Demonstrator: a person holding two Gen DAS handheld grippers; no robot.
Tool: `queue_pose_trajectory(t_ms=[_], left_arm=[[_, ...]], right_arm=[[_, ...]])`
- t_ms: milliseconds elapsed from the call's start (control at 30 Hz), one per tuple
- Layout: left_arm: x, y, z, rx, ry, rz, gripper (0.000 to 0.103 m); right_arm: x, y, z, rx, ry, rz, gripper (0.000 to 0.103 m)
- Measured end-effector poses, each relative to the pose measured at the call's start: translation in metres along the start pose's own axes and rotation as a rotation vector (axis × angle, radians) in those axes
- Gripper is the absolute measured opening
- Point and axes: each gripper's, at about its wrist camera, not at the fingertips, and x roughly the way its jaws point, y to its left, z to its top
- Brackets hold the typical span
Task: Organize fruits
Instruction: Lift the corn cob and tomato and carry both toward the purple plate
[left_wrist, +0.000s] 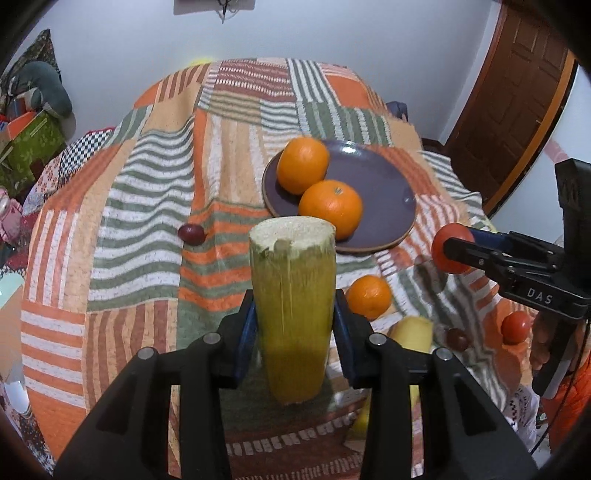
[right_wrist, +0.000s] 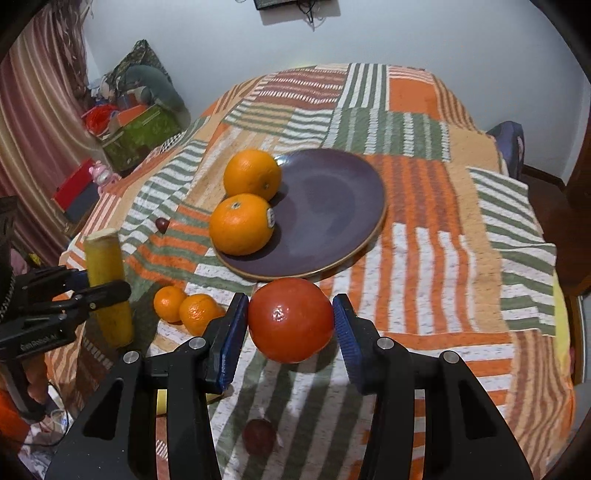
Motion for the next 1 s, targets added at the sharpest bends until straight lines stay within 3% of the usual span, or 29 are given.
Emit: queue_pose_trajectory(t_ms=[433,1000], left_arm=[[-0.019,-0.029,0.038,0.038,-0.089,-0.045,0.038],[0.018,-0.067,0.092,0.067,-0.098,-0.102,0.038]], right_arm=[[-0.021,-0.006,0.018,-0.004,-0.078,-0.027,0.044],[-0.019,-0.022,0.046,-0.030,-0.126,-0.065,0.044]])
